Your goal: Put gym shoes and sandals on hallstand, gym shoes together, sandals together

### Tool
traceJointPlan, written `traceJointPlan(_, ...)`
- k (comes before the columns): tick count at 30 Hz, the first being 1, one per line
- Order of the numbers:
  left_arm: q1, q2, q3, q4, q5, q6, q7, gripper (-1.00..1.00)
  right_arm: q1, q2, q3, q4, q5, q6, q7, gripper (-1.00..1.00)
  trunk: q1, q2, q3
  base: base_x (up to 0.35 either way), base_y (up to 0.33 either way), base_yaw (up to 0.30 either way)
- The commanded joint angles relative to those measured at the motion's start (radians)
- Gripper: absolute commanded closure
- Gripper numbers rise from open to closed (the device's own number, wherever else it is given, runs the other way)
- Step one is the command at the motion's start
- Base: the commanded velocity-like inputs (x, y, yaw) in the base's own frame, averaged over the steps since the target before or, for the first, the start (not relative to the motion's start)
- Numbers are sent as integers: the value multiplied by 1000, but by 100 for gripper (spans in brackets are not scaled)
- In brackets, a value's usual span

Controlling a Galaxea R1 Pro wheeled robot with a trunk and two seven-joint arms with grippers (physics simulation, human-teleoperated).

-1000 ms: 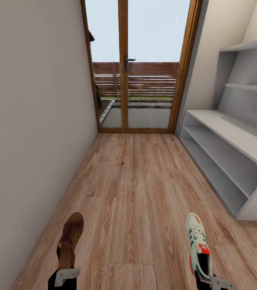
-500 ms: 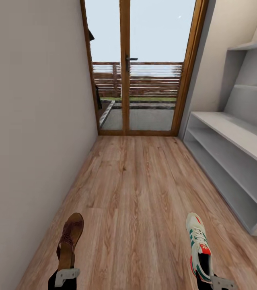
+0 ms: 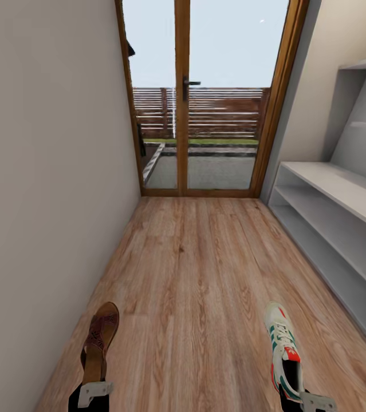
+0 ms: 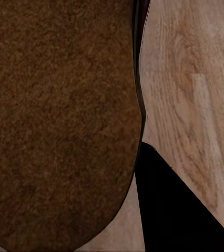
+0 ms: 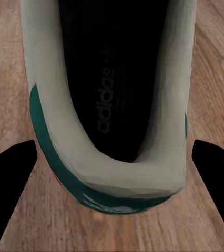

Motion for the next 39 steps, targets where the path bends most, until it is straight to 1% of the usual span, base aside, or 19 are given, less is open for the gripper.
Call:
traceJointPlan(1, -1, 0, 2, 0, -5, -2, -1, 100, -1, 0, -8, 0, 0, -4, 10, 100, 0, 0, -1, 334, 111, 0)
traceJointPlan(11, -1, 0, 0, 0, -5, -2, -1, 100, -1, 1, -7, 0, 2, -4, 11, 100, 0, 0, -1, 335, 99, 0)
traceJointPlan(32, -1, 0, -1, 0, -5, -2, -1, 100, -1, 1, -7, 0, 2, -4, 13, 100, 0, 0, -1, 339, 5, 0)
traceJointPlan(39, -1, 0, -1, 0, -5, -2, -1, 100, -1, 1, -7, 0, 2, -4, 13, 100, 0, 0, -1, 340, 0, -135)
